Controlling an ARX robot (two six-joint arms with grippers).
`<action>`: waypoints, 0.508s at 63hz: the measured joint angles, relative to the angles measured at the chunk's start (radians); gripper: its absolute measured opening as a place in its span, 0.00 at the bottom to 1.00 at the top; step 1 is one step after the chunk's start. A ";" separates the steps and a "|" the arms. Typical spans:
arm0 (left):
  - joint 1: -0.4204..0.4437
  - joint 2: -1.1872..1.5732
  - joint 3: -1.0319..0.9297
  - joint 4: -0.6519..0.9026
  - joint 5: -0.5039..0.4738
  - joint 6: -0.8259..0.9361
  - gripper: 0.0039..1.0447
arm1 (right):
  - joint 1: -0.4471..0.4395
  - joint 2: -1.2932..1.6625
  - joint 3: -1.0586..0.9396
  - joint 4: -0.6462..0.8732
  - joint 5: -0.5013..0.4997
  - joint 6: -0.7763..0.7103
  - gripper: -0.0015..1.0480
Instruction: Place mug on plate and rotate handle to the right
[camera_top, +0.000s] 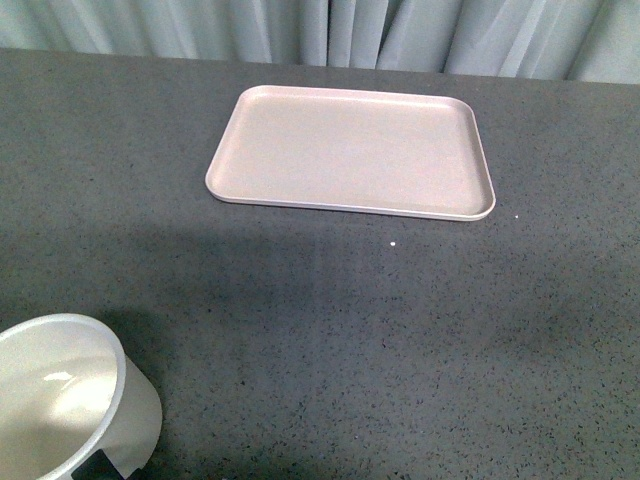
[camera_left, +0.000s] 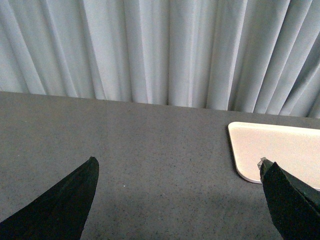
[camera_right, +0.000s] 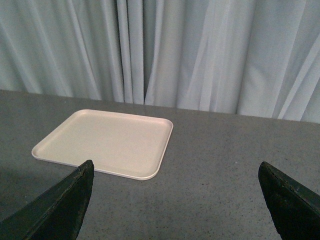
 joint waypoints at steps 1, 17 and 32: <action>0.000 0.000 0.000 0.000 0.000 0.000 0.91 | 0.000 0.000 0.000 0.000 0.000 0.000 0.91; 0.000 0.000 0.000 0.000 0.000 0.000 0.91 | 0.000 0.000 0.000 0.000 0.000 0.000 0.91; 0.000 0.000 0.000 0.000 0.000 0.000 0.91 | 0.000 0.000 0.000 0.000 0.000 0.000 0.91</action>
